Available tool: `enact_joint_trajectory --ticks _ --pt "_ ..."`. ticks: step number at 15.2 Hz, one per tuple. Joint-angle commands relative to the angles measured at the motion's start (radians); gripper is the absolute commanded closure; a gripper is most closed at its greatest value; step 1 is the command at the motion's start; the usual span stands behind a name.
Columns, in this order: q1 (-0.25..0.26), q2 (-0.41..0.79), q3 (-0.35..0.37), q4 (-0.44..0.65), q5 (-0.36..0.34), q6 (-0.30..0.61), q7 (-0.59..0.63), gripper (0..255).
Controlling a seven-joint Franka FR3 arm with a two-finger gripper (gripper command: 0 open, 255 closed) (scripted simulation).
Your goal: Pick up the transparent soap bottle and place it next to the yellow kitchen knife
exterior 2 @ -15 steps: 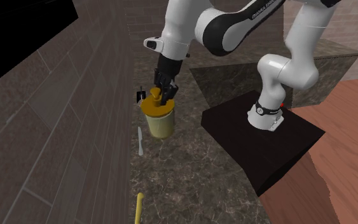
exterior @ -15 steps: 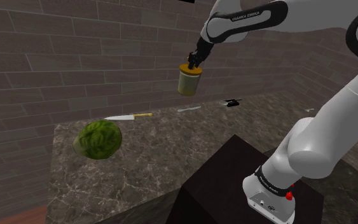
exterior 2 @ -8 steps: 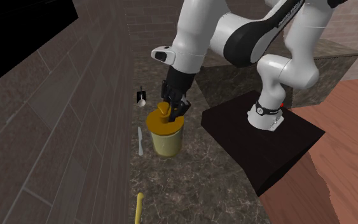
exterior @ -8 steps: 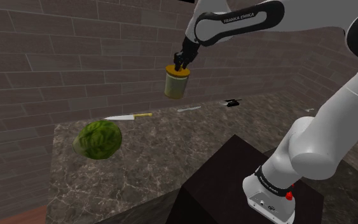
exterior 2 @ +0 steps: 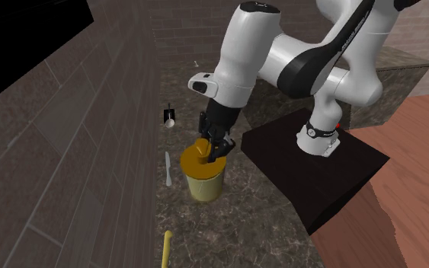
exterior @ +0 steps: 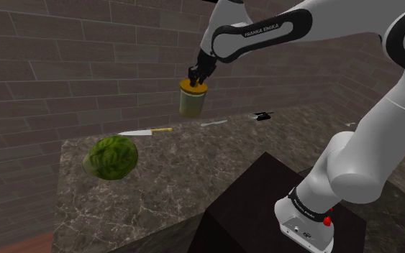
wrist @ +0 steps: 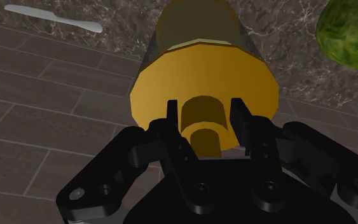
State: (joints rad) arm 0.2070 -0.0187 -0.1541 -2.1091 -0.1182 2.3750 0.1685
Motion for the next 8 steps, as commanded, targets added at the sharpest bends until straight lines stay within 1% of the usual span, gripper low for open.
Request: enact_joint_trajectory --ticks 1,8 --pt "-0.001 0.009 -0.001 -0.018 -0.001 0.028 0.002 255" --pt "-0.003 0.052 -0.003 -0.067 -0.002 0.120 0.008 255"
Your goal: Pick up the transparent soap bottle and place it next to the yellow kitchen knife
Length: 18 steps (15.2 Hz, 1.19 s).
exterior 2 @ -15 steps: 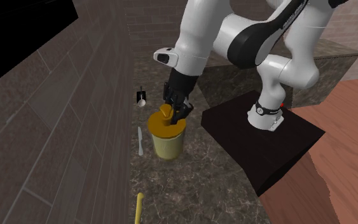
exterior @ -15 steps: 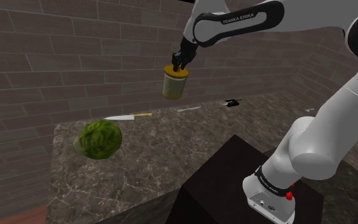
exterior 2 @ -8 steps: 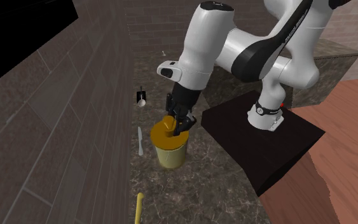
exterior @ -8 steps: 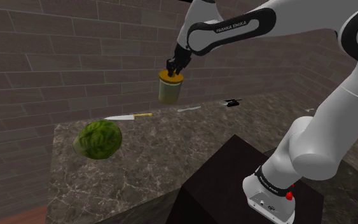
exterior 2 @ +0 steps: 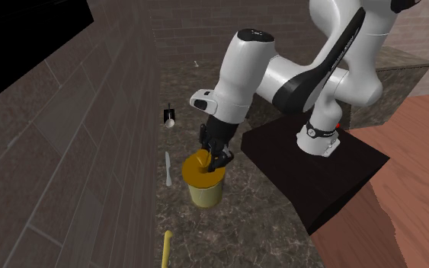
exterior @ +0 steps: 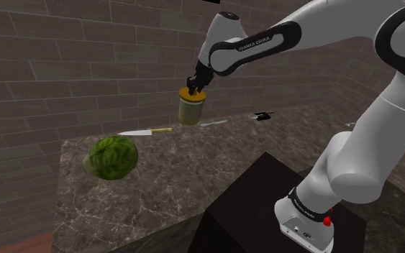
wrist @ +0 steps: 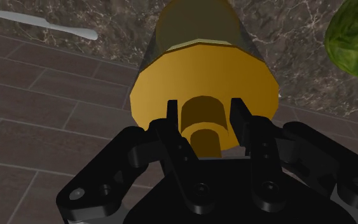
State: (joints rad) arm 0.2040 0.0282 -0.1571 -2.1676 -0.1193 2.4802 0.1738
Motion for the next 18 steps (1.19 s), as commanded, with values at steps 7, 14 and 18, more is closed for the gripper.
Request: enact_joint_trajectory --ticks 7,14,18 --pt "-0.002 0.057 -0.001 -0.047 -0.002 0.105 0.009 255" --pt "-0.004 0.120 -0.002 -0.075 -0.001 0.195 0.015 255" --pt "-0.005 0.159 -0.002 -0.086 0.001 0.245 0.018 255"
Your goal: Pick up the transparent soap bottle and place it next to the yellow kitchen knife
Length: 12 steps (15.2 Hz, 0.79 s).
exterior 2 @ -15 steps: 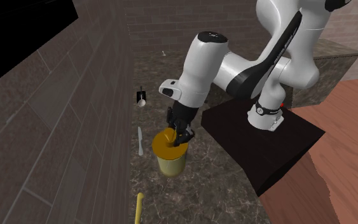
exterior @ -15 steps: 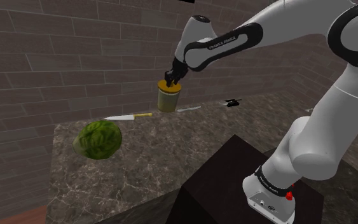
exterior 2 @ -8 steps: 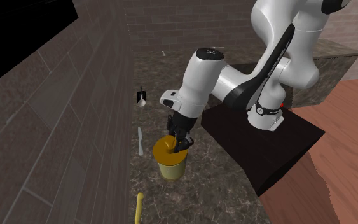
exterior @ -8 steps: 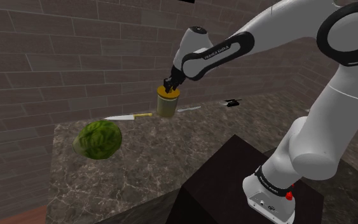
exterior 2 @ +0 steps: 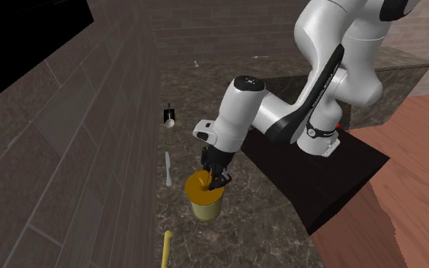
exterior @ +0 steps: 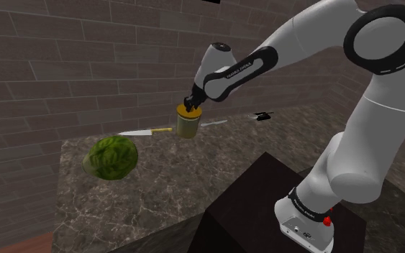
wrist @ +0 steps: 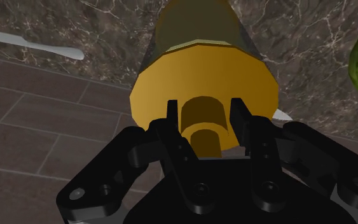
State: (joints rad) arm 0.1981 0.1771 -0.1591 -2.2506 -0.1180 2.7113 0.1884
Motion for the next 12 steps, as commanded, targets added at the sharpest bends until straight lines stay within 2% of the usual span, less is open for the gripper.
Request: enact_joint_trajectory --ticks 1,12 --pt "0.000 0.020 0.000 -0.005 0.000 0.027 0.004 255" --pt "-0.005 0.144 0.004 -0.015 0.005 0.159 0.011 255"
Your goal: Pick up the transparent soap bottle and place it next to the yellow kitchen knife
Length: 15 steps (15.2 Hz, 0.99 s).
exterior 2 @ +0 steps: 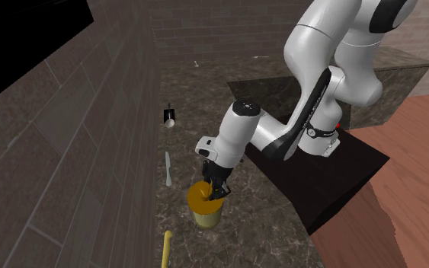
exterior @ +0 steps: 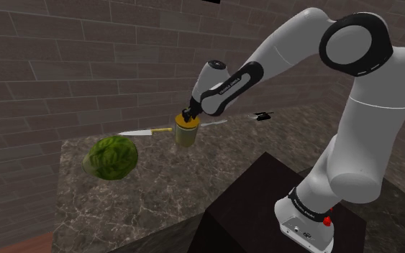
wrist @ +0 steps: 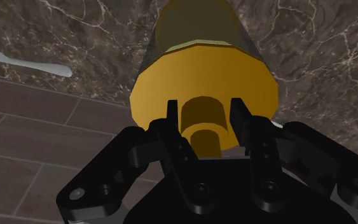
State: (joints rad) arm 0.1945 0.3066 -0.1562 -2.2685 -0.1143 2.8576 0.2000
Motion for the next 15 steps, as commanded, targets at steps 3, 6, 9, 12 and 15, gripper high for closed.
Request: enact_joint_trajectory --ticks 3,6,9,12,15 --pt "-0.003 0.051 0.003 0.005 0.003 0.047 0.002 255" --pt "-0.005 0.089 0.004 0.009 0.005 0.081 0.004 255" --pt "-0.006 0.108 0.005 0.012 0.006 0.097 0.005 255" --pt "-0.006 0.108 0.005 0.012 0.006 0.097 0.005 255" --pt "-0.006 0.108 0.005 0.012 0.006 0.097 0.005 255"
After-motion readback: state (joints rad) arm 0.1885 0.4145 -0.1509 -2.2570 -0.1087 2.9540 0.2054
